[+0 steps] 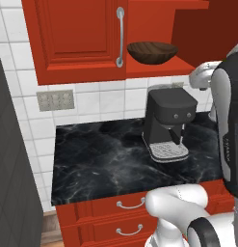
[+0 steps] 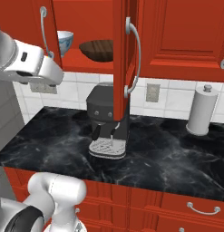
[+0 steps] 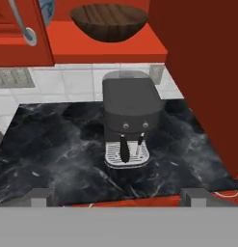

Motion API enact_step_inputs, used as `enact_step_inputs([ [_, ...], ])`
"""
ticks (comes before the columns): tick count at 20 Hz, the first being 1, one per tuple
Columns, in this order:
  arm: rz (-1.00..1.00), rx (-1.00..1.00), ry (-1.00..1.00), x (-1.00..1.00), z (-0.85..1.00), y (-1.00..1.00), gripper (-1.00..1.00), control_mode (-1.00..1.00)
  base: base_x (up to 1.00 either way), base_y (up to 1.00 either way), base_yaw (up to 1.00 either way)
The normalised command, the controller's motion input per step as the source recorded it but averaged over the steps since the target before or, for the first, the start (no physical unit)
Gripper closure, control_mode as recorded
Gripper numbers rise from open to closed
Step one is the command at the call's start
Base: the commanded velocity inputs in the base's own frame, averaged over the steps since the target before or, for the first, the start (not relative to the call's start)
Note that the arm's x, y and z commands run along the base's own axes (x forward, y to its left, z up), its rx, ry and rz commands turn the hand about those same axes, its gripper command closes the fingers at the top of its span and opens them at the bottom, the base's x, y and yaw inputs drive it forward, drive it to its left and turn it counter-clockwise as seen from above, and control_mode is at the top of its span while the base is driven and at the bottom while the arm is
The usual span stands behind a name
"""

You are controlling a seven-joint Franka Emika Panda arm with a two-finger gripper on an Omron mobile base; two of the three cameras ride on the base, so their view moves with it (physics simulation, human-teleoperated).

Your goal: Move the bowls from the cabinet to the plates on the dining table.

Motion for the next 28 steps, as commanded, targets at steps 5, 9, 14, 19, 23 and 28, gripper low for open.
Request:
enact_step_inputs([
  [5, -0.21, 0.00, 0.00, 1.00, -0.09, 0.12, -1.00, -1.00, 0.00, 0.00, 0.00],
  [9, -0.13, 0.00, 0.00, 0.84, 0.00, 0.53, -1.00, -1.00, 0.00, 0.00, 0.00],
  [14, -0.02, 0.00, -0.04, 0.30, 0.03, 0.54, -1.00, -1.00, 0.00, 0.00, 0.00],
  [19, 0.00, 0.06, -0.21, 0.02, 0.13, 0.49, -1.00, -1.00, 0.00, 0.00, 0.00],
  [23, 0.00, 0.15, -0.18, 0.04, 0.20, 0.52, -1.00, -1.00, 0.00, 0.00, 0.00],
  [28, 0.06, 0.16, -0.04, 0.24, 0.21, 0.22, -1.00, -1.00, 0.00, 0.00, 0.00],
])
